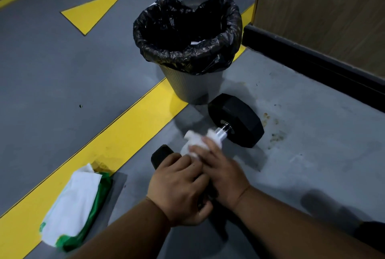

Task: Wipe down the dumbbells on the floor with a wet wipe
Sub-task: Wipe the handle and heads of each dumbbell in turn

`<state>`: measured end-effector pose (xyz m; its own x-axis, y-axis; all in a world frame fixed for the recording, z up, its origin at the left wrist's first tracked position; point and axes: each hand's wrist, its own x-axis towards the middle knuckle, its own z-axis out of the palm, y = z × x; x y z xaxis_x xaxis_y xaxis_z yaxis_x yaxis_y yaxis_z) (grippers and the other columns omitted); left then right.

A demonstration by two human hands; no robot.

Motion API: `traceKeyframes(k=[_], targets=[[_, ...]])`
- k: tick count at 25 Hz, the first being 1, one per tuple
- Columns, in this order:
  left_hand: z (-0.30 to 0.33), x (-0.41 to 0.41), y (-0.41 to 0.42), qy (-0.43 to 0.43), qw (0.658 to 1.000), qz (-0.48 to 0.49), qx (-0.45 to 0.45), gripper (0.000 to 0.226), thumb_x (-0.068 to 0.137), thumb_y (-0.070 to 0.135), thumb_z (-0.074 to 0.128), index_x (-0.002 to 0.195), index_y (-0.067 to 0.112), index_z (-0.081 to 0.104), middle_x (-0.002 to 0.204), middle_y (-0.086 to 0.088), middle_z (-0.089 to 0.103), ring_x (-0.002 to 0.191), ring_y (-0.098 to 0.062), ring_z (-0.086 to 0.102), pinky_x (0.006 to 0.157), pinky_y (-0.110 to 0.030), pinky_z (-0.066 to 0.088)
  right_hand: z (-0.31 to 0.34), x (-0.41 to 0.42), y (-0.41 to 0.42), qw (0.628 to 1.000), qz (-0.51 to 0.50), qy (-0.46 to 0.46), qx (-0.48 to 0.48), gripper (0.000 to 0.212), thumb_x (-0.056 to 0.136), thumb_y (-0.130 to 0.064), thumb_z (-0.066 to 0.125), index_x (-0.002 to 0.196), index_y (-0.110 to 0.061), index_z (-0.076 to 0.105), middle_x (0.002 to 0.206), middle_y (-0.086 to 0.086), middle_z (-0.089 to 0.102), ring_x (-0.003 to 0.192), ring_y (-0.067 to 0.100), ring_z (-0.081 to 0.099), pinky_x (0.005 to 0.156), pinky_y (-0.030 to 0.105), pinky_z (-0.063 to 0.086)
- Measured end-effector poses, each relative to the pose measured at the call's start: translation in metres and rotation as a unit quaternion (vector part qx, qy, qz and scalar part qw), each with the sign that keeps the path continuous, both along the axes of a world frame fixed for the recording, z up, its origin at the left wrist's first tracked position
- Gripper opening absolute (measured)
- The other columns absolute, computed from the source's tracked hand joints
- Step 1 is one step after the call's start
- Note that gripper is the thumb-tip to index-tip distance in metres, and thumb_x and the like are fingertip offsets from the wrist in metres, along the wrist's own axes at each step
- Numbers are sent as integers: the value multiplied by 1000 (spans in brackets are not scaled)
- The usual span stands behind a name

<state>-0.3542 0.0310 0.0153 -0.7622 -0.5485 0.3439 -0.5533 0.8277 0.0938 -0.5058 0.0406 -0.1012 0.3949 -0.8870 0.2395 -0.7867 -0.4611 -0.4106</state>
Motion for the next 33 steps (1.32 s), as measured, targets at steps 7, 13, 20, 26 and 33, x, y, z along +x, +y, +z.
traceKeyframes(k=[7,13,20,26,33], targets=[[1,-2,1,-30,999,18,-10,25,70,40,63,69,15,60,75,-7,59,65,-29,46,69,-37,43,21,-35,-20,994,-78,-78,-20,60,92,-10,42,149,-31,44,157,-7,40,150,6,20,116,32,39],[2,-5,4,-21,1000,15,-16,22,70,37,66,69,15,60,74,-6,57,67,-29,48,71,-37,44,-1,-3,7,999,-16,-37,-16,61,95,-29,46,155,-30,33,162,-7,36,152,18,28,96,26,53],[1,-4,5,-37,999,29,-19,22,71,38,61,68,16,57,75,-7,57,63,-29,43,67,-37,41,17,-43,-25,991,-100,-78,-43,81,75,11,69,146,-24,49,153,-3,45,148,21,31,117,27,34],[1,-6,6,-31,999,25,-21,23,70,38,66,69,15,60,75,-6,57,67,-29,48,71,-37,43,-5,-2,3,999,29,-9,16,66,100,-29,31,161,-38,7,169,-12,10,157,18,6,101,41,53],[-1,-5,6,-37,999,33,-20,22,71,38,63,68,16,59,76,-7,60,65,-29,45,69,-38,43,14,-18,-10,987,-125,-99,-25,80,85,-1,53,157,-27,30,161,-5,30,150,17,25,122,22,21]])
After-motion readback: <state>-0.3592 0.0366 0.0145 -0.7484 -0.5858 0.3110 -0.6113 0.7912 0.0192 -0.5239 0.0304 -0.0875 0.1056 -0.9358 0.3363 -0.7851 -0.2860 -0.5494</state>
